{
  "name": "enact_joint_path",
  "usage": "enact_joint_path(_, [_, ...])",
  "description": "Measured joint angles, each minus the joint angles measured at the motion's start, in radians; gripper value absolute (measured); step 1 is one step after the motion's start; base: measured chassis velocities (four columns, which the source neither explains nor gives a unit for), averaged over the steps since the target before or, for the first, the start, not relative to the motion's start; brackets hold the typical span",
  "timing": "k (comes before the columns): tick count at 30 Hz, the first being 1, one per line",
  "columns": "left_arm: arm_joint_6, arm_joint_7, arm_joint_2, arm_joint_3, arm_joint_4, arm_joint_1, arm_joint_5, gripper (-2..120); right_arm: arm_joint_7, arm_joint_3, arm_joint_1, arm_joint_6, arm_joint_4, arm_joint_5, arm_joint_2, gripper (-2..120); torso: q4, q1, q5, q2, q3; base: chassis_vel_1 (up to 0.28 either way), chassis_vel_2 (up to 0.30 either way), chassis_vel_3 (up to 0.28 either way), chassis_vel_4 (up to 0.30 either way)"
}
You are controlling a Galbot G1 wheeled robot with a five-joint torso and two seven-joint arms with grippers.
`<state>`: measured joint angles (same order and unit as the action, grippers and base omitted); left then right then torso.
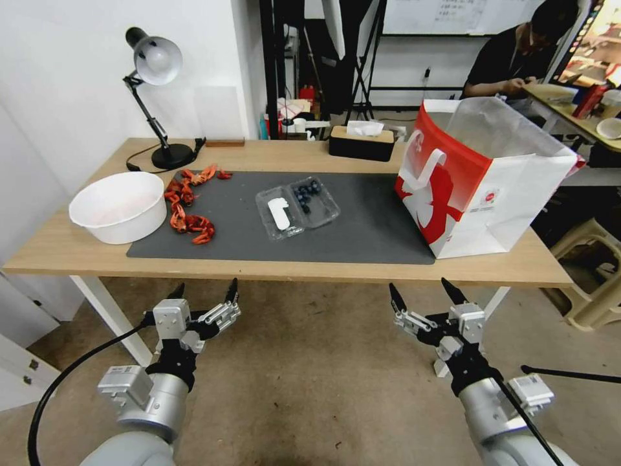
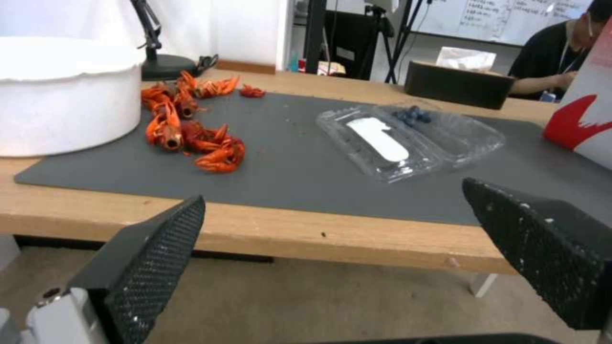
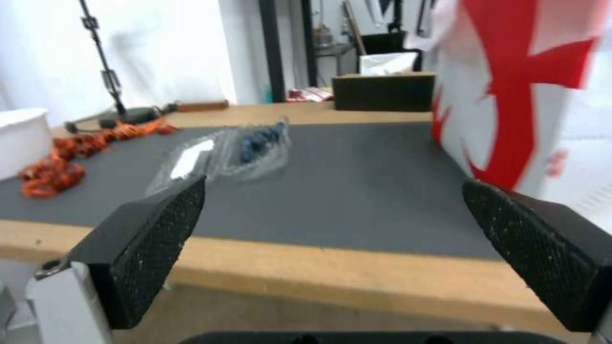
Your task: Close the takeout container lid, then place the container into the takeout bag.
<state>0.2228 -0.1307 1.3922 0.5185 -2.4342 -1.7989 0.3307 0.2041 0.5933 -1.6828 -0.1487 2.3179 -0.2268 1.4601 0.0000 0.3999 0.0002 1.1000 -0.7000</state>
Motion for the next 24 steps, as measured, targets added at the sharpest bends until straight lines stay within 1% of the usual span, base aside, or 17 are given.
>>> enact_joint_path(1, [0.0,0.0,0.0,0.0,0.0,0.0,0.0,100,0.0,0.0,0.0,0.0,0.0,0.0,0.0,100,0.0,0.0,0.0,0.0,0.0,0.0,0.0,0.0,0.0])
enact_joint_path(4, [-0.001,0.003,0.007,0.0,0.0,-0.002,-0.012,100,-0.012,-0.022,0.104,-0.014,-0.058,-0.05,-0.05,100,-0.0001,0.0,-0.0001,0.0,0.0,0.0,0.0,0.0,0.0])
enact_joint_path(5, [-0.001,0.003,0.007,0.0,0.0,-0.002,-0.012,100,-0.012,-0.022,0.104,-0.014,-0.058,-0.05,-0.05,100,-0.0001,0.0,-0.0001,0.0,0.0,0.0,0.0,0.0,0.0])
enact_joint_path(6, [-0.001,0.004,0.011,0.001,0.0,-0.002,-0.013,100,-0.017,-0.033,0.137,-0.018,-0.077,-0.067,-0.066,100,0.0,0.0,-0.0001,0.0,0.0,0.0,0.0,0.0,0.0])
enact_joint_path(9, [-0.006,0.011,0.025,0.004,0.016,-0.002,-0.02,100,-0.045,-0.097,0.269,-0.033,-0.161,-0.141,-0.146,100,0.0,0.0,-0.0001,0.0,0.0,0.0,0.0,0.0,0.0])
enact_joint_path(10, [-0.006,0.011,0.025,0.004,0.016,-0.002,-0.02,100,-0.045,-0.097,0.269,-0.033,-0.161,-0.141,-0.146,100,0.0,0.0,-0.0001,0.0,0.0,0.0,0.0,0.0,0.0])
enact_joint_path(12, [-0.022,0.015,0.028,0.008,0.031,-0.001,-0.021,100,-0.072,-0.152,0.366,-0.037,-0.227,-0.171,-0.205,100,0.0001,0.0,-0.0002,0.0,0.0,0.0,0.0,0.0,0.0])
enact_joint_path(13, [-0.022,0.015,0.028,0.008,0.031,-0.001,-0.021,100,-0.072,-0.152,0.366,-0.037,-0.227,-0.171,-0.205,100,0.0001,0.0,-0.0002,0.0,0.0,0.0,0.0,0.0,0.0])
enact_joint_path(16, [-0.025,0.02,0.034,0.018,0.037,0.0,-0.02,100,-0.106,-0.229,0.504,-0.045,-0.309,-0.197,-0.266,100,-0.0001,0.0,-0.0001,0.0,0.0,0.0,0.0,0.0,0.0])
enact_joint_path(17, [-0.025,0.02,0.034,0.018,0.037,0.0,-0.02,100,-0.106,-0.229,0.504,-0.045,-0.309,-0.197,-0.266,100,-0.0001,0.0,-0.0001,0.0,0.0,0.0,0.0,0.0,0.0])
enact_joint_path(21, [-0.025,0.024,0.041,0.026,0.043,0.002,-0.019,100,-0.143,-0.308,0.638,-0.08,-0.386,-0.235,-0.3,100,0.0,0.0,-0.0003,0.0,0.0,0.0,0.0,0.0,0.0])
enact_joint_path(22, [-0.025,0.024,0.041,0.026,0.043,0.002,-0.019,100,-0.143,-0.308,0.638,-0.08,-0.386,-0.235,-0.3,100,0.0,0.0,-0.0003,0.0,0.0,0.0,0.0,0.0,0.0])
enact_joint_path(23, [-0.025,0.026,0.042,0.027,0.044,0.002,-0.019,100,-0.151,-0.324,0.662,-0.094,-0.402,-0.241,-0.305,100,0.0,0.0,-0.0003,0.0,0.0,0.0,0.0,0.0,0.0])
enact_joint_path(24, [-0.025,0.033,0.048,0.028,0.049,0.003,-0.021,100,-0.186,-0.37,0.727,-0.156,-0.438,-0.255,-0.313,100,-0.0001,0.0,-0.0002,0.0,0.0,0.0,0.0,0.0,0.0])
